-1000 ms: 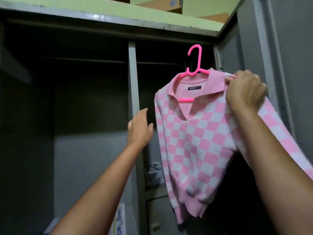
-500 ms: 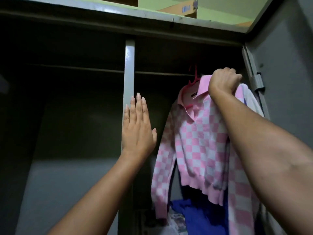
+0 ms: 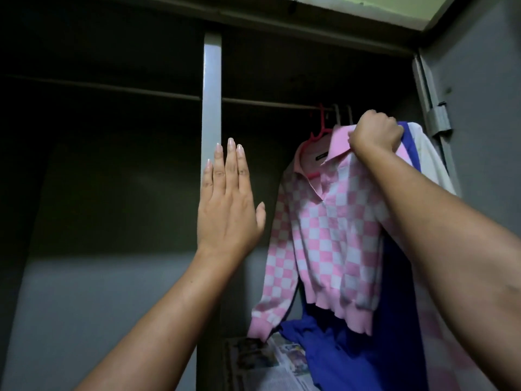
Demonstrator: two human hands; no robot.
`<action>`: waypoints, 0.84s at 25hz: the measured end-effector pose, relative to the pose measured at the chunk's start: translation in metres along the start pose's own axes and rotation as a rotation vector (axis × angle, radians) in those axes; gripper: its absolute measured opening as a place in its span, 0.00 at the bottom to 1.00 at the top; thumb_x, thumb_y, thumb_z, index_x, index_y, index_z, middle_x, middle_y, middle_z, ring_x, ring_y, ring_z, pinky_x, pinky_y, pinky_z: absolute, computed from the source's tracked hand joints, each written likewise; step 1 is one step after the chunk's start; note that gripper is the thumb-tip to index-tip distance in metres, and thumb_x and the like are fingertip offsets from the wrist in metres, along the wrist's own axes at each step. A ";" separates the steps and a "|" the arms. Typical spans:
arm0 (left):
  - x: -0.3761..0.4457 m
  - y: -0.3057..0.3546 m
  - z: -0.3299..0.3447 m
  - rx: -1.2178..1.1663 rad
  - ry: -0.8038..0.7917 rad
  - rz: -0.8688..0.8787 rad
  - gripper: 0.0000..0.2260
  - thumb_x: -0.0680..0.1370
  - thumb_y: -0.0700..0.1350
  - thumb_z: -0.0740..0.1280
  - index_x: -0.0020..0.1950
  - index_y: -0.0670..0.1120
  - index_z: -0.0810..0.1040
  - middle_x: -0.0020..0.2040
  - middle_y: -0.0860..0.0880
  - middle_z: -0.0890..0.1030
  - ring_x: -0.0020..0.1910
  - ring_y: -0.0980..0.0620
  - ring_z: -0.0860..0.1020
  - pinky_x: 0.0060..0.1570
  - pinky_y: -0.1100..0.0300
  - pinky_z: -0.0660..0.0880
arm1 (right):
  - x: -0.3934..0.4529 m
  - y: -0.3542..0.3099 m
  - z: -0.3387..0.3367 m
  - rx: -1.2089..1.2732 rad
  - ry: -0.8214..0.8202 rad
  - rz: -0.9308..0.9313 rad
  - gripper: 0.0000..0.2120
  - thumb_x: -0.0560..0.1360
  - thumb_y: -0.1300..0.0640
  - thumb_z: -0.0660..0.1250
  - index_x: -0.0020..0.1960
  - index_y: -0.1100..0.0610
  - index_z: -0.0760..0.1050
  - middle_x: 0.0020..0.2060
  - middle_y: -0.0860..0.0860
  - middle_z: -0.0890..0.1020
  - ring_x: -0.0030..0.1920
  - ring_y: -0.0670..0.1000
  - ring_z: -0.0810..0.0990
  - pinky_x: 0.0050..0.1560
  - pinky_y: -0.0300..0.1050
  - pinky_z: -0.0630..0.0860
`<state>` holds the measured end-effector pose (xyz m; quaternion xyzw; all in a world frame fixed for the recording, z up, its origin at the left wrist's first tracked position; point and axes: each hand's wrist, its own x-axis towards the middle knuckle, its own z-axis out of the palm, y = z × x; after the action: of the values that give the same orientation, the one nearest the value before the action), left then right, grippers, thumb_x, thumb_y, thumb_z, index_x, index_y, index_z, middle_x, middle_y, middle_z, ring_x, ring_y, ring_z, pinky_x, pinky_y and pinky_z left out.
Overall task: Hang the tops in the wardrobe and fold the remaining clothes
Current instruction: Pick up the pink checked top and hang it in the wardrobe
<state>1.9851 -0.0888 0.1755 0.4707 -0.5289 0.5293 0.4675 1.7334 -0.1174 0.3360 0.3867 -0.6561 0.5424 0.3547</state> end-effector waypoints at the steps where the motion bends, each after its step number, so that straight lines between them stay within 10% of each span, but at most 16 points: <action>1: -0.003 -0.001 -0.002 -0.012 -0.012 -0.001 0.42 0.76 0.58 0.61 0.77 0.37 0.42 0.78 0.40 0.44 0.77 0.43 0.43 0.76 0.49 0.46 | -0.007 0.006 -0.009 0.099 -0.030 0.045 0.20 0.77 0.55 0.66 0.65 0.64 0.68 0.62 0.61 0.75 0.63 0.62 0.73 0.57 0.54 0.71; 8: -0.065 -0.005 -0.020 -0.163 -0.123 0.022 0.40 0.76 0.54 0.62 0.77 0.37 0.43 0.78 0.40 0.44 0.78 0.44 0.44 0.76 0.50 0.45 | -0.130 0.062 -0.050 0.082 -0.542 0.160 0.47 0.70 0.37 0.70 0.74 0.65 0.53 0.70 0.62 0.68 0.66 0.64 0.71 0.61 0.56 0.71; 14: -0.118 -0.009 -0.024 -0.241 -0.206 -0.045 0.41 0.74 0.52 0.63 0.77 0.37 0.43 0.78 0.40 0.44 0.77 0.43 0.43 0.76 0.47 0.48 | -0.234 0.091 -0.047 -0.791 -0.882 -0.060 0.32 0.73 0.38 0.63 0.72 0.53 0.64 0.68 0.55 0.66 0.69 0.56 0.59 0.60 0.48 0.66; 17: -0.125 -0.008 -0.023 -0.286 -0.204 -0.050 0.40 0.74 0.49 0.63 0.77 0.37 0.44 0.78 0.40 0.45 0.77 0.42 0.44 0.75 0.46 0.49 | -0.240 0.073 -0.026 -0.891 -1.030 -0.070 0.18 0.78 0.46 0.55 0.59 0.56 0.75 0.58 0.55 0.73 0.56 0.52 0.71 0.56 0.44 0.67; 19: -0.128 -0.008 -0.021 -0.294 -0.197 -0.047 0.40 0.74 0.49 0.63 0.77 0.37 0.45 0.78 0.40 0.46 0.77 0.42 0.44 0.75 0.45 0.50 | -0.237 0.056 -0.004 -0.636 -1.320 0.111 0.25 0.81 0.55 0.51 0.32 0.60 0.77 0.36 0.56 0.78 0.31 0.50 0.75 0.41 0.36 0.71; 21: -0.128 -0.008 -0.019 -0.300 -0.193 -0.048 0.39 0.74 0.49 0.62 0.77 0.38 0.45 0.78 0.40 0.45 0.77 0.42 0.44 0.75 0.45 0.50 | -0.232 0.043 0.020 -0.177 -1.399 0.269 0.22 0.81 0.61 0.53 0.31 0.64 0.74 0.23 0.57 0.77 0.20 0.50 0.72 0.27 0.36 0.71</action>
<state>2.0083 -0.0697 0.0494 0.4567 -0.6331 0.3854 0.4919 1.7980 -0.1034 0.1087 0.5293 -0.8133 0.1512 -0.1885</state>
